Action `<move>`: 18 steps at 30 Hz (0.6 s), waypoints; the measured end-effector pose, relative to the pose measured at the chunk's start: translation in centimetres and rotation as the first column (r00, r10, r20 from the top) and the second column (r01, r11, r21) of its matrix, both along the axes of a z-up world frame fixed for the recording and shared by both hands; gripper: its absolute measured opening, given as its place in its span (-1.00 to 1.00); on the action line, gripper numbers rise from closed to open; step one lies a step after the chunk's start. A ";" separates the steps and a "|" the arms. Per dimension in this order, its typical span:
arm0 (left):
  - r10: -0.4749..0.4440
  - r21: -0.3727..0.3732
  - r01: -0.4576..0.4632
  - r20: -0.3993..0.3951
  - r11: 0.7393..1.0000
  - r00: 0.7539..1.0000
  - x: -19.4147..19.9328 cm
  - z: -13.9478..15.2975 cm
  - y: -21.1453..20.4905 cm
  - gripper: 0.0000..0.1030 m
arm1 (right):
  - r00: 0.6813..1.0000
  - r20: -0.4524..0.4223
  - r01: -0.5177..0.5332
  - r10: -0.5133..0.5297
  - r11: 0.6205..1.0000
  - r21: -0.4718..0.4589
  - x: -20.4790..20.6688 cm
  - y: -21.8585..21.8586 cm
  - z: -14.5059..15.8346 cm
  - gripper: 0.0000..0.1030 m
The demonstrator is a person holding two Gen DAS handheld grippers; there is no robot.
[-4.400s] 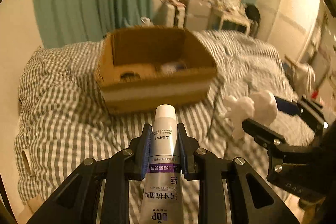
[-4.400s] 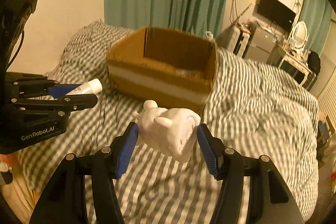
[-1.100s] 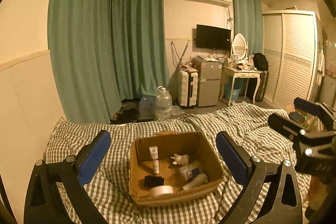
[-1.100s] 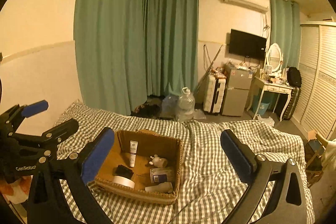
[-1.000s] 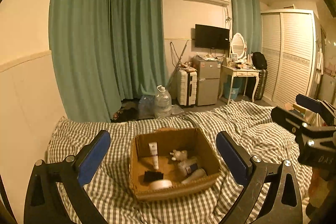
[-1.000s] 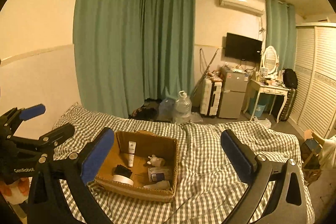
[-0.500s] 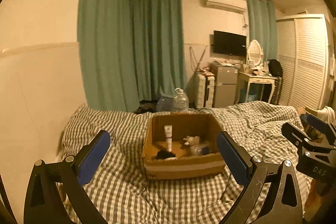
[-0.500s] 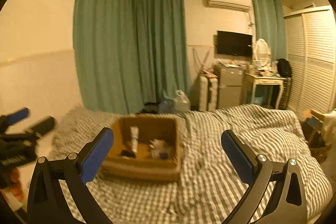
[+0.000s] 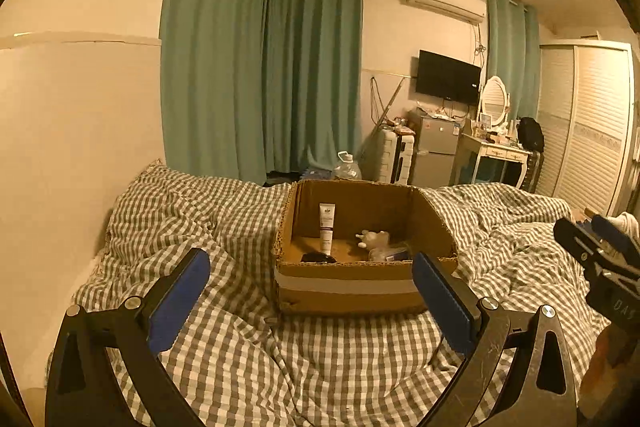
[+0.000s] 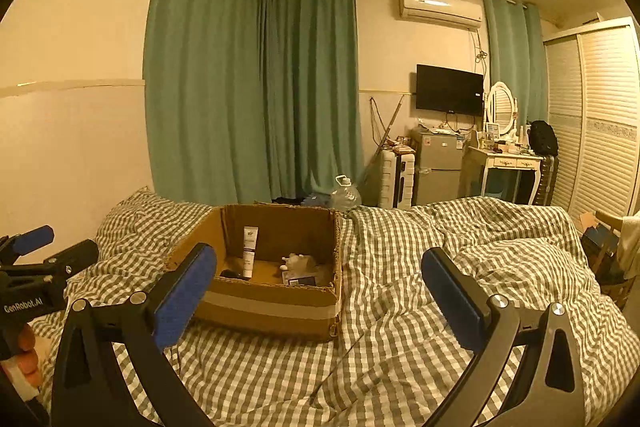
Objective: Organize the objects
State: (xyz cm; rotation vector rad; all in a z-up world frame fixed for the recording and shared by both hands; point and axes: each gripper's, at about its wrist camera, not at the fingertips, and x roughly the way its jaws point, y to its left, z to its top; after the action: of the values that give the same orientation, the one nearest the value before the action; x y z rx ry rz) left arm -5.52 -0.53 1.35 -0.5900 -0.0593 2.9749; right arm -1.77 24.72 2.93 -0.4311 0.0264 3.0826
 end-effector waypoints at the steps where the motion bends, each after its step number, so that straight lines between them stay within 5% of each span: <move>1: 0.001 -0.002 -0.001 -0.005 1.000 1.000 0.1 0.0 0.2 1.00 | 1.000 0.006 0.002 -0.002 1.000 -0.007 -0.1 0.1 -0.2 0.99; 6: 0.006 -0.071 -0.007 -0.020 0.997 1.000 0.7 -0.2 1.3 1.00 | 0.999 0.036 0.003 -0.003 1.000 0.002 -0.6 0.2 -0.7 0.99; 18: 0.005 -0.044 -0.005 0.004 0.999 1.000 0.6 -0.5 1.0 1.00 | 0.998 0.055 -0.010 0.012 1.000 -0.025 -0.9 0.1 -1.4 0.99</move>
State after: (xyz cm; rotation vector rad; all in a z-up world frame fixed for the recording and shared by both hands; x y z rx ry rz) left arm -4.91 0.51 0.88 -0.6011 0.0038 2.9867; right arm -2.65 24.85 1.53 -0.5187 0.0613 3.0828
